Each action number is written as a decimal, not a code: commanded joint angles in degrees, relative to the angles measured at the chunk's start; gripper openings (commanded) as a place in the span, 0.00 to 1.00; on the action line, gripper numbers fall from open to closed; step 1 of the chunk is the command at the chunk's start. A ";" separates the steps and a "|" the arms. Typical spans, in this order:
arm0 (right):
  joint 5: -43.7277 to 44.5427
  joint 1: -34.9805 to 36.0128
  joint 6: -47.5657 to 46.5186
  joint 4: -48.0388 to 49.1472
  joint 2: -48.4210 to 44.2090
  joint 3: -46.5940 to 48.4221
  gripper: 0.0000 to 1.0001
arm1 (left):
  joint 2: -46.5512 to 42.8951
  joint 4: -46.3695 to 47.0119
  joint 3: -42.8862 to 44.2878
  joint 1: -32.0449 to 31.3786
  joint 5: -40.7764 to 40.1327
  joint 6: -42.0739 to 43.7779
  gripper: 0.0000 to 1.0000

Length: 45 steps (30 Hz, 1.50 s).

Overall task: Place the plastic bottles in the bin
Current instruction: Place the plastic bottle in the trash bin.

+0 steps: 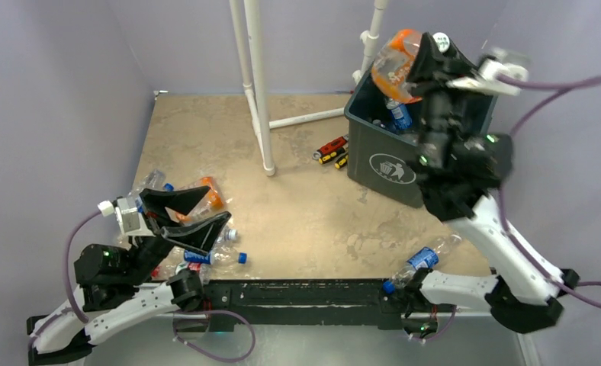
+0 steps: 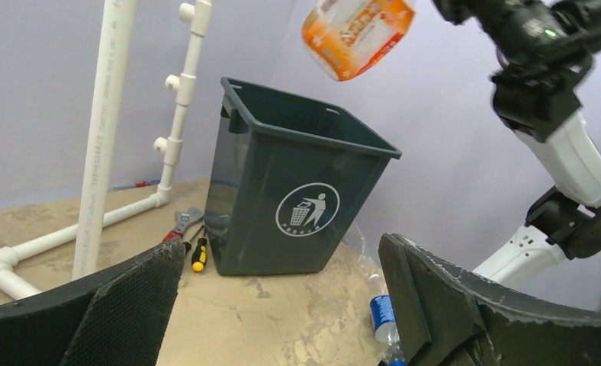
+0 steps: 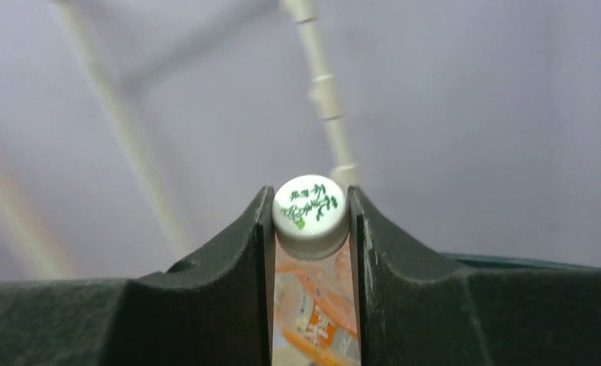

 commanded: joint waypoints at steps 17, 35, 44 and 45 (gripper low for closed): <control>7.05 -41.33 12.57 -3.32 15.33 -6.48 0.00 | 2.67 4.02 -7.82 -0.07 -2.33 -10.39 0.99; -9.85 -42.08 36.60 -19.96 10.81 3.73 0.99 | 2.80 2.93 -7.23 -0.07 -4.24 -13.45 0.99; -20.74 -33.02 40.82 -28.28 1.44 0.41 0.99 | 7.66 -1.68 -6.03 -0.06 -11.39 -20.48 0.99; -20.53 -32.79 40.74 -28.94 0.57 -0.66 0.99 | 8.13 -1.98 -5.76 -0.07 -11.37 -20.49 0.99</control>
